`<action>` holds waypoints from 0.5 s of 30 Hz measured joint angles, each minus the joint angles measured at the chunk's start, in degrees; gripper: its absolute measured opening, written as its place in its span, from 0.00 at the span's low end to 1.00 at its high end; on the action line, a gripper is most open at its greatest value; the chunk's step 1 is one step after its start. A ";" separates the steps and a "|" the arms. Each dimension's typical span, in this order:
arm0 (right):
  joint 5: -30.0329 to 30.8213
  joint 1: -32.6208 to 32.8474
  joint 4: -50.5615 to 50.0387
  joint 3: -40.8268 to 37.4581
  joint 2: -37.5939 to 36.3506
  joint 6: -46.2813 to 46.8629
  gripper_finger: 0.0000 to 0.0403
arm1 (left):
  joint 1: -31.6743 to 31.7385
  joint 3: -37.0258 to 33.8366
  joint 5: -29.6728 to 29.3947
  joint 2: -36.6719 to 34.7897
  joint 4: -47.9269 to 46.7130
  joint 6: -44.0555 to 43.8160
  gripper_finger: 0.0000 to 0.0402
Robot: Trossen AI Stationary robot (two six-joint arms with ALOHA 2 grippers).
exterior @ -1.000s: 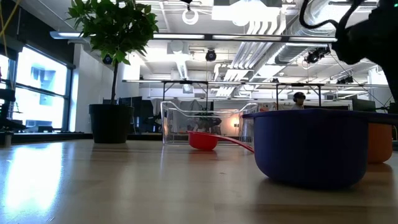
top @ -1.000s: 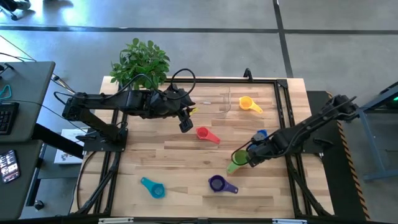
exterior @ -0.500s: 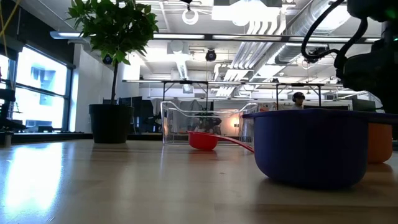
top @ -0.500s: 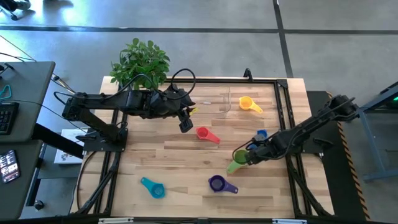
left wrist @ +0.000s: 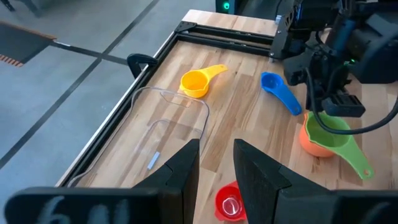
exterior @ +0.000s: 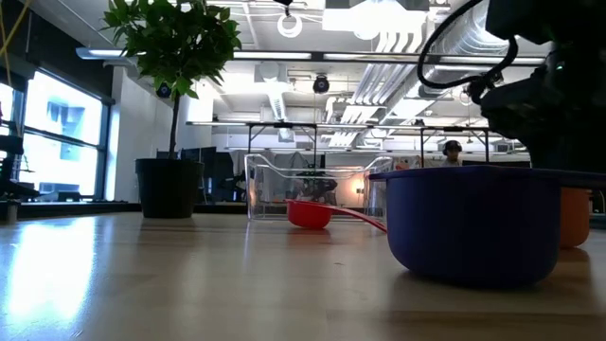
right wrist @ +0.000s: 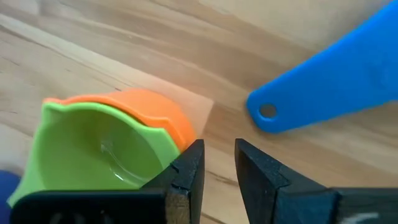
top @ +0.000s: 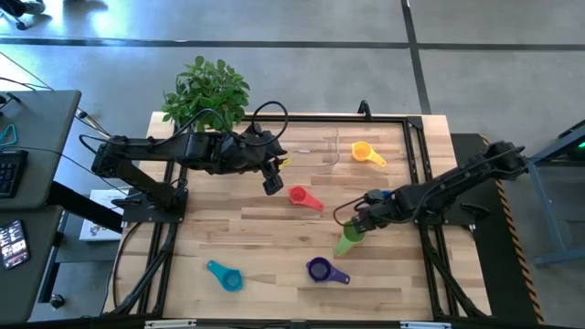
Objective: Nest measuring cups in basket
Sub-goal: Stack the green measuring cup on top of the orange measuring cup
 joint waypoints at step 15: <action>-0.37 -4.95 7.47 0.00 0.00 -7.97 0.20 | 0.00 0.01 0.00 0.00 0.02 0.02 0.22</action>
